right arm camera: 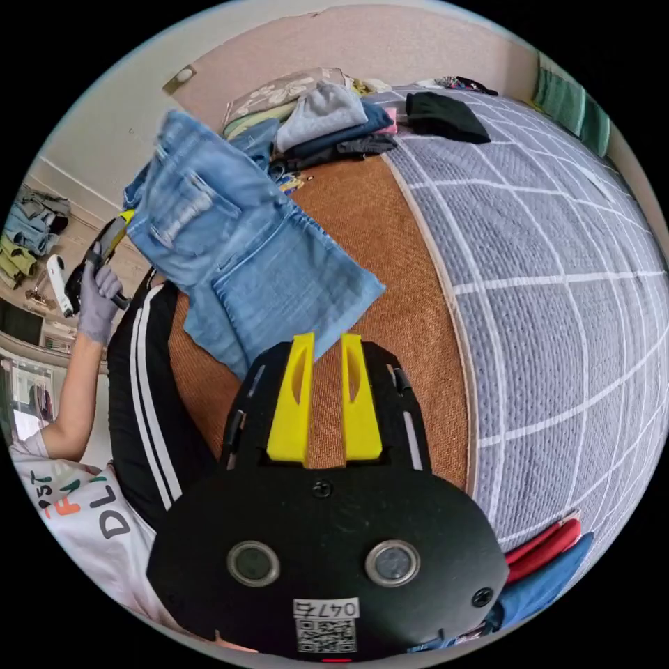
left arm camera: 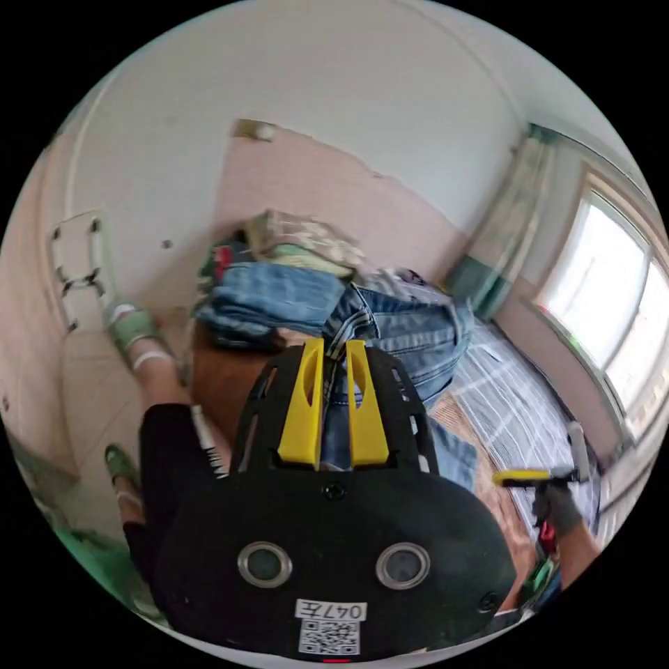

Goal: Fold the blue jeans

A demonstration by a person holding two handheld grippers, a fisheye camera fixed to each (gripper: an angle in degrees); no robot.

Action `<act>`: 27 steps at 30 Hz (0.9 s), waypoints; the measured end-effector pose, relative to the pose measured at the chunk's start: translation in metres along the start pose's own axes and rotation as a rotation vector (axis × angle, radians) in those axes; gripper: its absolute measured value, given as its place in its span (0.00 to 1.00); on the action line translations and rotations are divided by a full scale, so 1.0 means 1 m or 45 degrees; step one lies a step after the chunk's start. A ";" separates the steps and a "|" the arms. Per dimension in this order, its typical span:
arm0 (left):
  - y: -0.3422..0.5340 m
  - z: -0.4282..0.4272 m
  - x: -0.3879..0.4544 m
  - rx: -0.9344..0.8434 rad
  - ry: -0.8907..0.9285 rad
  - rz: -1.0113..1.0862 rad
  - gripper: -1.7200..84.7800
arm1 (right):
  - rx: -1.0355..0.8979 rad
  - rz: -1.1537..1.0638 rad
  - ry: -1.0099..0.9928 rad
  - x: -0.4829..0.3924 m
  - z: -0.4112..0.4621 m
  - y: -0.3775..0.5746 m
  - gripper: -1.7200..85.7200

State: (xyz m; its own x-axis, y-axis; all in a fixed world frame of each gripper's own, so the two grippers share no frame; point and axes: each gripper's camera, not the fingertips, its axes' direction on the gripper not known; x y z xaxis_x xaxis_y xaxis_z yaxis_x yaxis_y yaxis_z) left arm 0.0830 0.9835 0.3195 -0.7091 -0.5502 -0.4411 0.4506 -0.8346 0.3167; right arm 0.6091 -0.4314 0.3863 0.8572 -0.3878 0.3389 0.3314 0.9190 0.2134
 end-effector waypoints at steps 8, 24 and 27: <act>0.039 0.035 -0.170 -0.185 -0.102 -0.409 0.09 | -0.063 0.067 -0.154 -0.008 0.049 0.005 0.12; 0.092 0.054 -0.243 0.047 0.038 -0.280 0.09 | 0.094 0.104 0.273 0.000 -0.019 -0.008 0.01; 0.099 0.070 -0.239 0.032 0.147 -0.238 0.09 | -0.110 0.079 0.416 0.005 -0.012 0.006 0.02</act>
State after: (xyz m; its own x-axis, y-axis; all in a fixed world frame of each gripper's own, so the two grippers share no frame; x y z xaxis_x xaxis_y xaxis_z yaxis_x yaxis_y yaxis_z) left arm 0.2589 1.0338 0.5154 -0.7117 -0.3862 -0.5868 0.3025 -0.9224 0.2402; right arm 0.6202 -0.4274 0.3780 0.9530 -0.3009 0.0347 0.2951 0.9481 0.1184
